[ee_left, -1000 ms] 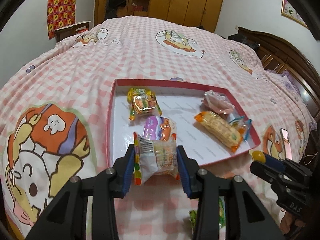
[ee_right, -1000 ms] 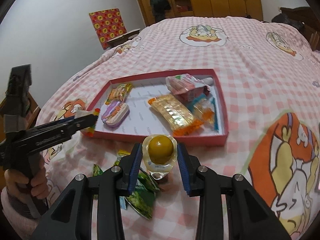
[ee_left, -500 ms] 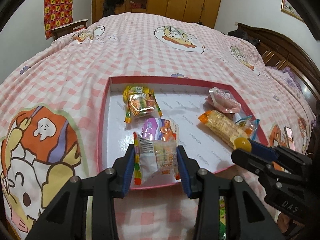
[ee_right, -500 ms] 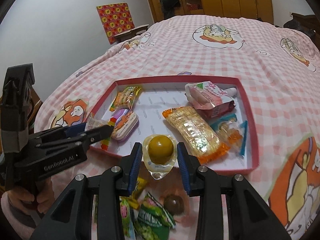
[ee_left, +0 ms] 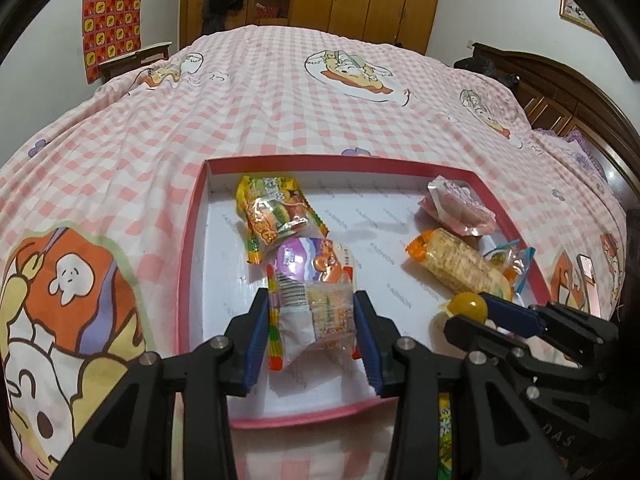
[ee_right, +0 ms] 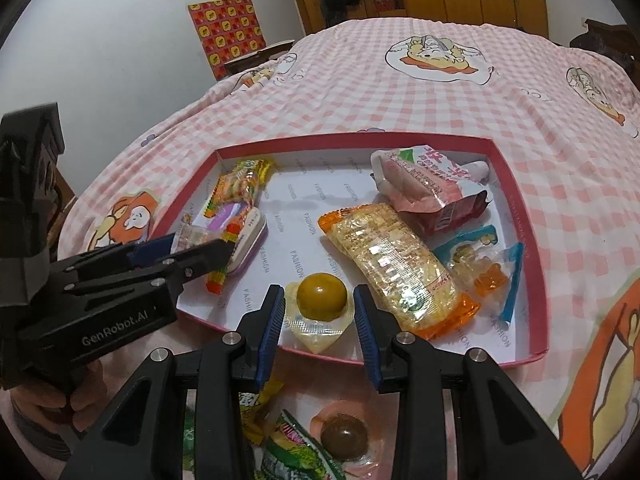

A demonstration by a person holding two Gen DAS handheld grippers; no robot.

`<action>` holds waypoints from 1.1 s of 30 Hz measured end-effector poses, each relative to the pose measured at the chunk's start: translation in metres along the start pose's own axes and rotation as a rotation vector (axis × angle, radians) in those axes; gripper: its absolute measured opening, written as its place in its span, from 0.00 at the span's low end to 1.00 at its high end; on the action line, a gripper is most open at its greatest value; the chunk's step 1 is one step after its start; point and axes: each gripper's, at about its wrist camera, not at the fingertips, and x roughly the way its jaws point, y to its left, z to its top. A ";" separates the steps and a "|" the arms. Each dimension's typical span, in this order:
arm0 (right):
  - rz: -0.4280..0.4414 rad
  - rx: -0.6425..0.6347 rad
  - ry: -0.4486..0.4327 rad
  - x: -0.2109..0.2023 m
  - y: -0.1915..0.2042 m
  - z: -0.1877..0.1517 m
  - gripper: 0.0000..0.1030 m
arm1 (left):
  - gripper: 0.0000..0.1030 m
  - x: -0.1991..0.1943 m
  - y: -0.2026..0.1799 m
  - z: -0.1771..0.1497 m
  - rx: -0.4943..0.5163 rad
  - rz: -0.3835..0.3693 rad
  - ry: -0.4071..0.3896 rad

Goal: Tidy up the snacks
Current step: 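Carry the rainbow packet into the box and open left tool while right tool carries the yellow candy there, then lower the yellow ball candy into the box and open right tool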

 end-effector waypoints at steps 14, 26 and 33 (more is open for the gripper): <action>-0.009 -0.004 -0.005 0.003 -0.003 -0.001 0.36 | 0.43 0.003 0.000 0.004 -0.001 0.000 -0.004; 0.041 0.019 -0.088 -0.024 -0.004 -0.002 0.43 | 0.53 -0.028 -0.012 -0.001 0.013 -0.031 -0.049; 0.046 0.042 -0.098 -0.042 -0.005 -0.013 0.43 | 0.54 -0.046 -0.010 -0.012 -0.030 -0.054 -0.026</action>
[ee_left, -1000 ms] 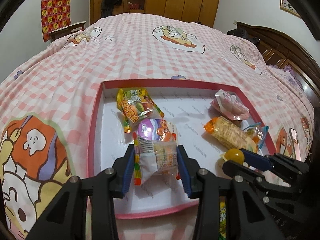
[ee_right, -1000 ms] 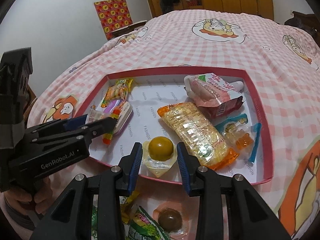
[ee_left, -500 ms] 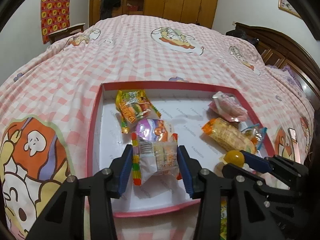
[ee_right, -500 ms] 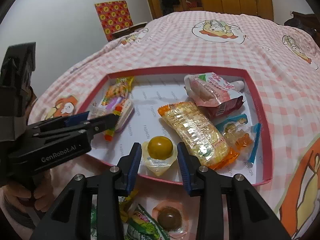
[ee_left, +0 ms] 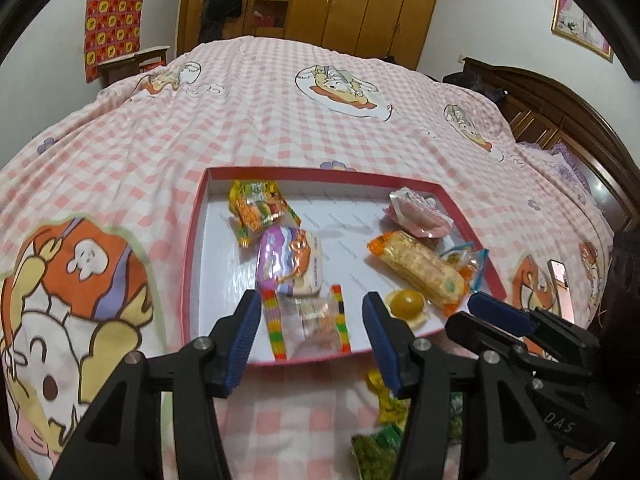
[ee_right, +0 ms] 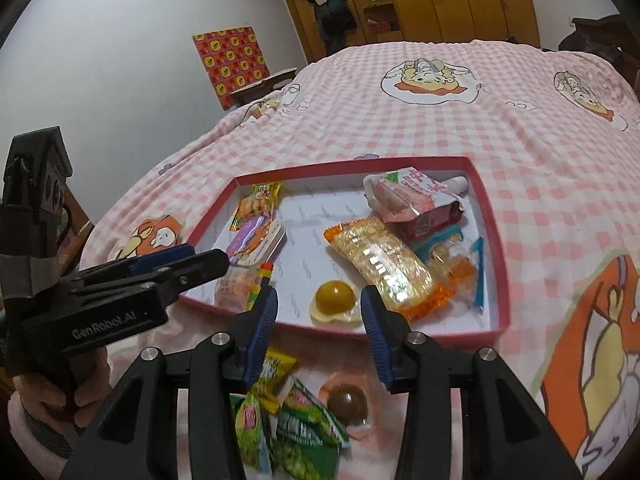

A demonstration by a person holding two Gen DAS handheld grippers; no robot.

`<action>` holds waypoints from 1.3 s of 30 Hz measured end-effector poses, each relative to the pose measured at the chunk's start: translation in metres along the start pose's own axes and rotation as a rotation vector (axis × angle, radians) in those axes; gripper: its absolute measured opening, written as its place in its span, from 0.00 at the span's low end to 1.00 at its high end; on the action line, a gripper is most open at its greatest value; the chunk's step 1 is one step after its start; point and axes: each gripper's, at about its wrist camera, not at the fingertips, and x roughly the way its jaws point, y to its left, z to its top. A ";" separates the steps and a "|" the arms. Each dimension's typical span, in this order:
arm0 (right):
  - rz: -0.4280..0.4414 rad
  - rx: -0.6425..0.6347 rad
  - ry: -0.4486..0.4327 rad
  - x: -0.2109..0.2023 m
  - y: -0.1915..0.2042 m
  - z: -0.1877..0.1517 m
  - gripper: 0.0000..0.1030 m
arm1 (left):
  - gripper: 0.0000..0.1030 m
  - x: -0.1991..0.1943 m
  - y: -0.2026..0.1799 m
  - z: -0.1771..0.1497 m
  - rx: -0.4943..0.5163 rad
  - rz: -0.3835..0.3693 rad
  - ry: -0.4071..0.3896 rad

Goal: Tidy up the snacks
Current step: 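Lower the yellow ball candy into the box and open right tool, then grasp the green pea snack bag with left tool while right tool approaches another green bag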

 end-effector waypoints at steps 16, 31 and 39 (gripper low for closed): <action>0.000 -0.003 0.026 -0.033 0.003 -0.030 0.43 | 0.54 -0.016 -0.008 -0.045 -0.037 -0.088 0.110; -0.031 0.036 0.052 -0.044 -0.015 -0.053 0.43 | 0.61 -0.007 -0.025 -0.069 -0.021 -0.113 0.184; -0.040 0.055 0.055 -0.045 -0.023 -0.056 0.43 | 0.66 -0.001 -0.033 -0.075 0.010 -0.103 0.196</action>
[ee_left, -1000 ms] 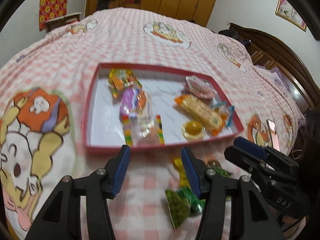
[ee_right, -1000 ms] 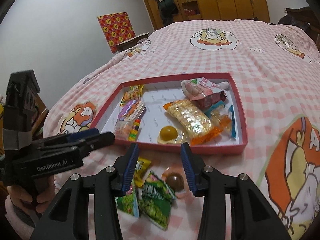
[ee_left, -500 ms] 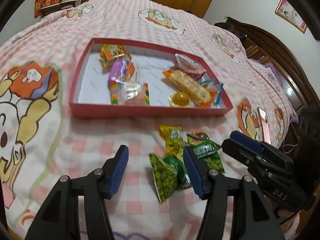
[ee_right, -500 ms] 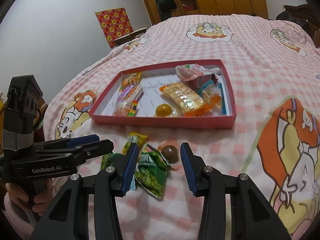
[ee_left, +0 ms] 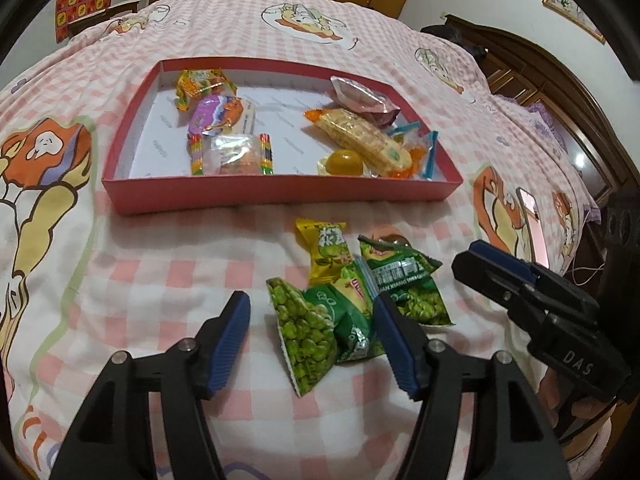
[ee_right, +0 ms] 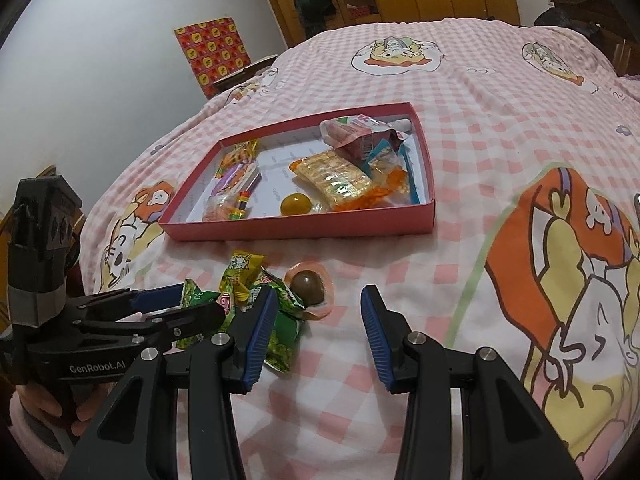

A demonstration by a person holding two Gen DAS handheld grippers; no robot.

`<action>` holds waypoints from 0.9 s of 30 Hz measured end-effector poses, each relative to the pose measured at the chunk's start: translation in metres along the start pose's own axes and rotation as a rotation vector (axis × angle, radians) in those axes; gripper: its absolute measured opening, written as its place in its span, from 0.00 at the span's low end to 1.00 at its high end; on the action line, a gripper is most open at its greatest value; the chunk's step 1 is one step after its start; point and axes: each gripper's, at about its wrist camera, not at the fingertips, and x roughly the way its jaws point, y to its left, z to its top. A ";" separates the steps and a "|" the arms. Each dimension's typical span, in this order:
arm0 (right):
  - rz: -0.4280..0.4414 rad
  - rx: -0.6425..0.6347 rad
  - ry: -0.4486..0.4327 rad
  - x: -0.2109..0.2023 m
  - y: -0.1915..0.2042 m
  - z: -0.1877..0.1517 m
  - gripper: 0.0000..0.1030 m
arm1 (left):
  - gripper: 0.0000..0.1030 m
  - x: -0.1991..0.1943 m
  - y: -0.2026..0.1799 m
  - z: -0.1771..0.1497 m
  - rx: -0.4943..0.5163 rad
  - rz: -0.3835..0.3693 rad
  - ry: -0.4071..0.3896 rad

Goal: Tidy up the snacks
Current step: 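Grasp the green pea snack bag with left tool while right tool approaches another green bag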

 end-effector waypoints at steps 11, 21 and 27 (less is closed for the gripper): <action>-0.003 0.008 -0.001 0.000 -0.003 -0.001 0.43 | 0.69 0.008 -0.007 -0.003 0.029 0.044 -0.012; -0.006 0.013 0.002 0.001 -0.006 -0.002 0.43 | 0.72 0.011 -0.010 -0.005 0.038 0.055 -0.016; -0.013 0.020 0.003 0.002 -0.008 -0.002 0.44 | 0.73 0.012 -0.012 -0.006 0.049 0.066 -0.016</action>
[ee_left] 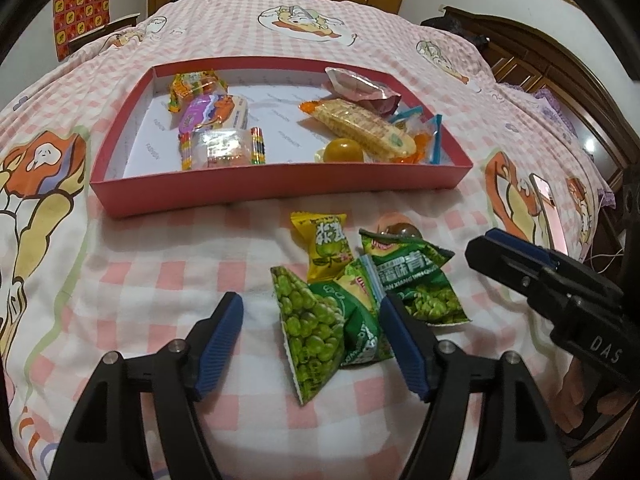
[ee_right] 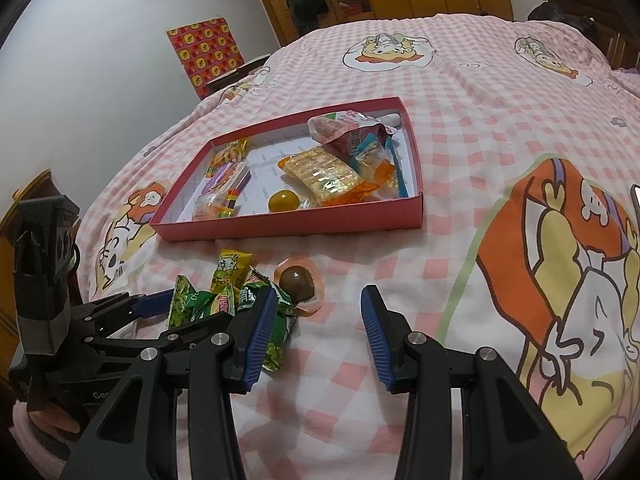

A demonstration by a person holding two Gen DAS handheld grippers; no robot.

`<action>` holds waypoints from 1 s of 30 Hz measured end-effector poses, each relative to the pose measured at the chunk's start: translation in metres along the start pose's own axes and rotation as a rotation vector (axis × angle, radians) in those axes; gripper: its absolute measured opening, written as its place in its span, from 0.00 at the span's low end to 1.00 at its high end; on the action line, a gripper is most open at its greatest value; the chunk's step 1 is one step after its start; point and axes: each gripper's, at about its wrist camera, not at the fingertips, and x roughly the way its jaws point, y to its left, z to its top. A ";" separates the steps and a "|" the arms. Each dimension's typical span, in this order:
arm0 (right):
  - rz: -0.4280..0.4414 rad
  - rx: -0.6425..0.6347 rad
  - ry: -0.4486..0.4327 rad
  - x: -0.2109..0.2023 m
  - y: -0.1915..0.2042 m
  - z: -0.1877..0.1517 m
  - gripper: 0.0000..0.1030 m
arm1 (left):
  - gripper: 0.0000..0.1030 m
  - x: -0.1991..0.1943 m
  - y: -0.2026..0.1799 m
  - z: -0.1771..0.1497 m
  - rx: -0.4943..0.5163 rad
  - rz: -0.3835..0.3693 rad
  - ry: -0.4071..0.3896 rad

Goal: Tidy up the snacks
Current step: 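Grasp the green pea snack bag with left tool while right tool approaches another green bag, then grasp the green wasabi pea bag with right tool while left tool lifts its bag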

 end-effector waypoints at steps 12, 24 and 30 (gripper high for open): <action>-0.005 0.006 0.010 0.002 -0.003 0.000 0.51 | 0.67 0.001 -0.003 0.000 0.006 0.009 -0.005; -0.006 0.004 0.013 0.002 -0.003 0.000 0.51 | 0.38 -0.010 0.001 0.000 -0.007 -0.049 -0.011; -0.002 -0.004 0.023 0.004 0.002 -0.001 0.52 | 0.38 -0.022 0.012 0.001 -0.042 -0.070 -0.027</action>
